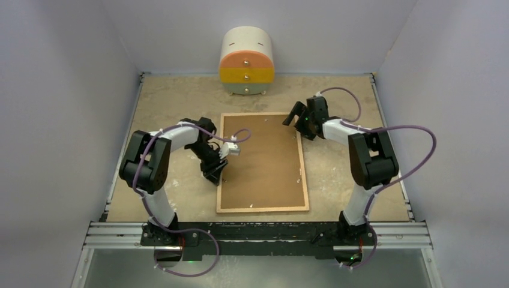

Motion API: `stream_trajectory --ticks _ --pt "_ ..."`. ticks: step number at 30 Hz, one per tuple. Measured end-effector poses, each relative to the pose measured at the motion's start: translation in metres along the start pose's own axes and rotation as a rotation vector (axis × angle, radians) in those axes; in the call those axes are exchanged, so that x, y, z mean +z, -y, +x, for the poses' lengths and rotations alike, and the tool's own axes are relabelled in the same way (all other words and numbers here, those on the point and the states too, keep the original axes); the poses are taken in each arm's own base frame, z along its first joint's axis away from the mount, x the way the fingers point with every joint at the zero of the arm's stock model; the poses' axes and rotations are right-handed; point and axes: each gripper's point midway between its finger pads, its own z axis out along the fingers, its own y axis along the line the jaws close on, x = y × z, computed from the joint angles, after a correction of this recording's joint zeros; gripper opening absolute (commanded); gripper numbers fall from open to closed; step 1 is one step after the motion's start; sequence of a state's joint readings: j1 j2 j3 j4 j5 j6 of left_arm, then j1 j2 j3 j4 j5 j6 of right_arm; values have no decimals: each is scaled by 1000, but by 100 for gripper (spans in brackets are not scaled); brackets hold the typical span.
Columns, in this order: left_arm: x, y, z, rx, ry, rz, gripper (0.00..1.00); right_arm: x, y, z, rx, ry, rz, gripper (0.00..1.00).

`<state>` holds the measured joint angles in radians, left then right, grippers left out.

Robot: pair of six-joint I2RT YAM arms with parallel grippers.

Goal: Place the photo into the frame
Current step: Adjust the photo frame at the center of the board.

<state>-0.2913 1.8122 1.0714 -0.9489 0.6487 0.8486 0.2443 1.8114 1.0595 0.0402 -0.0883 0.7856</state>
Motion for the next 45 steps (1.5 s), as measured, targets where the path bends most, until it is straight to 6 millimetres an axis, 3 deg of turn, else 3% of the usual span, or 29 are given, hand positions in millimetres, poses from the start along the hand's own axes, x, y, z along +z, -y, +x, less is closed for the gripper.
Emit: stream_trajectory --ticks 6,15,21,28,32,34,37,40,43,45 --pt "18 42 14 44 -157 91 40 34 -54 3 -112 -5 -58 99" --pt "24 58 20 30 -215 153 41 75 -121 9 -213 -9 -155 99" --pt "30 76 21 -13 -238 229 43 96 -170 30 -279 -28 -247 99" --pt "31 98 9 -42 -204 308 58 102 -214 61 -361 -75 -354 99" --pt "19 96 -10 -5 -119 289 59 87 -207 62 -408 -101 -314 99" --pt "9 84 -27 55 -48 244 59 65 -192 63 -405 -133 -276 99" --pt "-23 62 -51 112 70 168 59 21 -166 59 -381 -169 -222 99" --pt "-68 27 -63 123 170 50 57 -26 -141 51 -355 -147 -180 99" --pt "-117 -17 -63 90 241 -104 54 -61 -112 48 -318 -116 -142 99" --pt "-154 -58 -57 43 284 -239 51 -78 -87 54 -288 -114 -111 99"
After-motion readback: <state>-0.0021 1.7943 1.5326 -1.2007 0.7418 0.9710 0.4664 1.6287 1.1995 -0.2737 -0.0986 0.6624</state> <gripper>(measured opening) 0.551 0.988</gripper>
